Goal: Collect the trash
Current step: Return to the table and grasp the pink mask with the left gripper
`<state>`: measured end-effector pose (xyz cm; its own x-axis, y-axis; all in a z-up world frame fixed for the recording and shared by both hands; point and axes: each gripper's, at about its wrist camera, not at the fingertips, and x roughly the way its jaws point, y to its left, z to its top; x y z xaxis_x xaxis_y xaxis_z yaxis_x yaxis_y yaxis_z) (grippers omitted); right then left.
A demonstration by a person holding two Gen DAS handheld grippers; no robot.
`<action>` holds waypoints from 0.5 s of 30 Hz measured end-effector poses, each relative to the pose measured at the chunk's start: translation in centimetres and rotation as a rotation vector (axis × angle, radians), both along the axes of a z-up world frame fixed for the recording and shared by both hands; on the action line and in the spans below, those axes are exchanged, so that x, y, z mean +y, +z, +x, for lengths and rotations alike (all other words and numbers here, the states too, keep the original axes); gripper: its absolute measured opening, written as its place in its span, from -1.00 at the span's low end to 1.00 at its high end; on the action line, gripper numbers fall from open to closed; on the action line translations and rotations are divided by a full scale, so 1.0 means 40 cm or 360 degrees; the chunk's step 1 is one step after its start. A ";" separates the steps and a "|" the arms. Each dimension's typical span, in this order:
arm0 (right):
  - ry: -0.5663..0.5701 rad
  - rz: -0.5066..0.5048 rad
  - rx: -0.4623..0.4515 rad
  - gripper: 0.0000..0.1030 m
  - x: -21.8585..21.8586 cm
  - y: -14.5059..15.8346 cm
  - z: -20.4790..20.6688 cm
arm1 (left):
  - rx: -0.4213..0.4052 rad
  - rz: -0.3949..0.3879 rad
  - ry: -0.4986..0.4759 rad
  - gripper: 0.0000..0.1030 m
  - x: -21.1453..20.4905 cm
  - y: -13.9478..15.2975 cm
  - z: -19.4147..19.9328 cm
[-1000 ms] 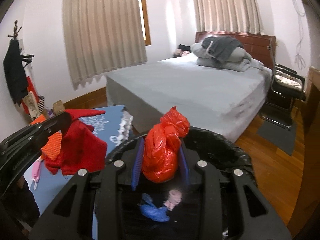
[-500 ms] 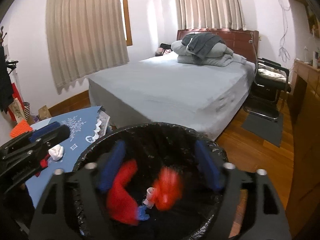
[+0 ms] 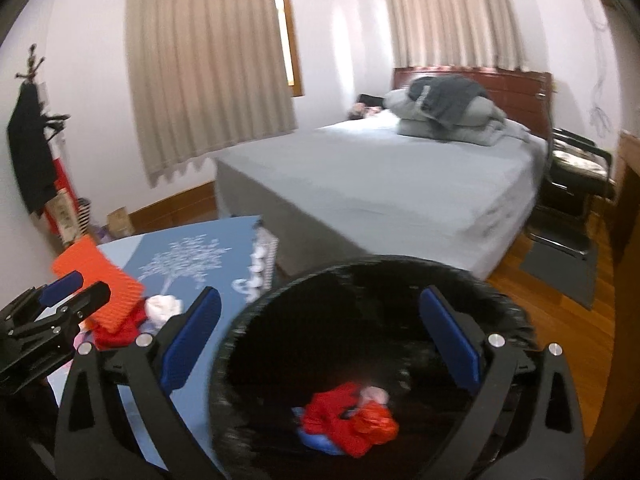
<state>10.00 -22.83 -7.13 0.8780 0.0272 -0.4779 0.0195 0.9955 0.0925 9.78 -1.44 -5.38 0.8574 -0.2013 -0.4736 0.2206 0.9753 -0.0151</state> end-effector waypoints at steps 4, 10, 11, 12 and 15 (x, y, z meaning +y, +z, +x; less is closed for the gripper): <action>0.0117 0.0010 0.0019 0.88 0.093 -0.006 0.032 | 0.0025 0.0028 0.0166 0.30 0.105 -0.018 -0.009; 0.0265 -0.0010 0.0057 0.88 0.211 -0.029 0.065 | 0.0096 0.0095 0.0404 0.30 0.242 -0.076 -0.028; 0.0285 -0.0013 0.0064 0.88 0.230 -0.035 0.070 | 0.0114 0.0100 0.0435 0.30 0.259 -0.086 -0.029; 0.0296 -0.0015 0.0068 0.88 0.238 -0.039 0.072 | 0.0135 0.0102 0.0473 0.30 0.280 -0.099 -0.029; 0.0337 -0.0018 0.0099 0.88 0.281 -0.058 0.089 | 0.0179 0.0109 0.0559 0.30 0.331 -0.132 -0.030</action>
<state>13.58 -11.58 -9.47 0.8221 0.2025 -0.5321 -0.1850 0.9789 0.0867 8.57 11.79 -10.68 0.8105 0.1312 -0.5709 -0.1268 0.9908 0.0477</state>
